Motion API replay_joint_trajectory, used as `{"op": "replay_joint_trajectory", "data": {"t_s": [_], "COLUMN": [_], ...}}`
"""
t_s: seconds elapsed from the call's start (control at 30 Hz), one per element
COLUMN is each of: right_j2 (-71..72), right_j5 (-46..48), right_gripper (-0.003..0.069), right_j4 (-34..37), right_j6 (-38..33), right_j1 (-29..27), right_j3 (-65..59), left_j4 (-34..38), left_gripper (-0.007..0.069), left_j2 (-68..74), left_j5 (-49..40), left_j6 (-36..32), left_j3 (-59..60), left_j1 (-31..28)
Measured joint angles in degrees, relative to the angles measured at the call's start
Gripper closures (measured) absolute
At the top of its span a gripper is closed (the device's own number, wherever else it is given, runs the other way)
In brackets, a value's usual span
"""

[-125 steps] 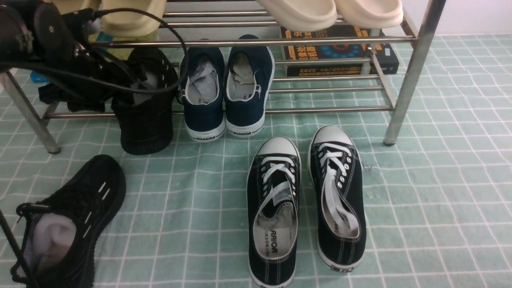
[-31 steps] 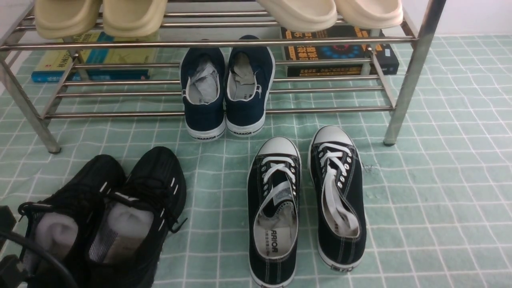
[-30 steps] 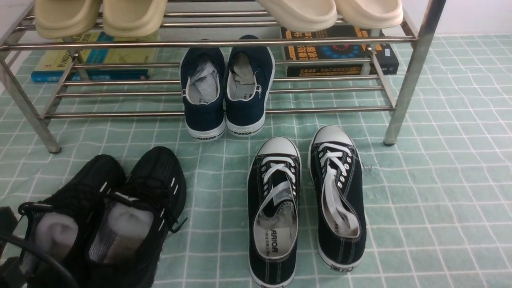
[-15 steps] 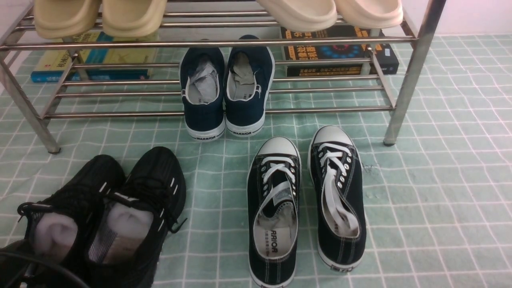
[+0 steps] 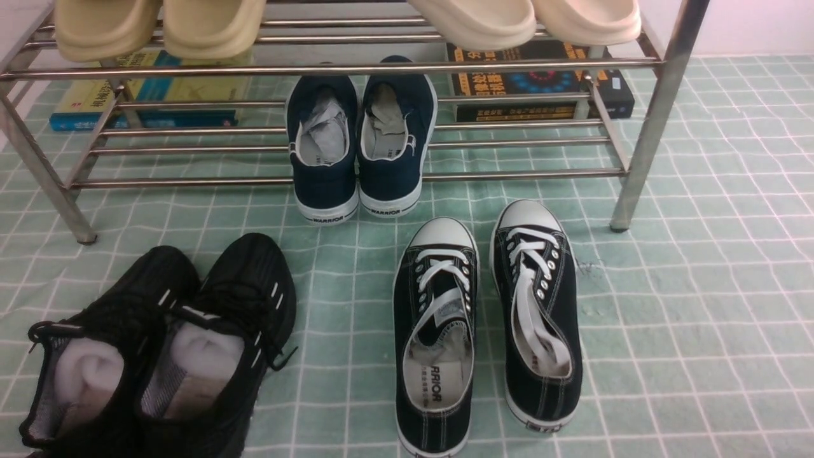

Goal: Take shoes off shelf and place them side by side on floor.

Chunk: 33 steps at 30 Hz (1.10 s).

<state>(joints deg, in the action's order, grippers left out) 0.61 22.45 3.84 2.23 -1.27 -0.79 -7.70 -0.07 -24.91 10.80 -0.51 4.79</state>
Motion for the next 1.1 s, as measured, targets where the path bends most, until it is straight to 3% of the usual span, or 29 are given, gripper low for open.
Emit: {"op": "replay_joint_trajectory", "data": {"t_s": [0.3, 1.1], "right_j2": [0.0, 0.0], "right_j5": [0.0, 0.0], "right_gripper": [0.0415, 0.0415], "right_j4": [0.0, 0.0], "right_j6": [0.0, 0.0], "right_j1": [0.0, 0.0], "right_j3": [0.0, 0.0], "left_j4": [-0.1, -1.0], "left_gripper": [0.0580, 0.0558], "left_j2": [-0.6, -0.6], "left_j5": [2.5, 2.6], "left_j6": [-0.2, -0.2], "left_j3": [1.4, 1.4], "left_j1": [-3.7, -3.9]}}
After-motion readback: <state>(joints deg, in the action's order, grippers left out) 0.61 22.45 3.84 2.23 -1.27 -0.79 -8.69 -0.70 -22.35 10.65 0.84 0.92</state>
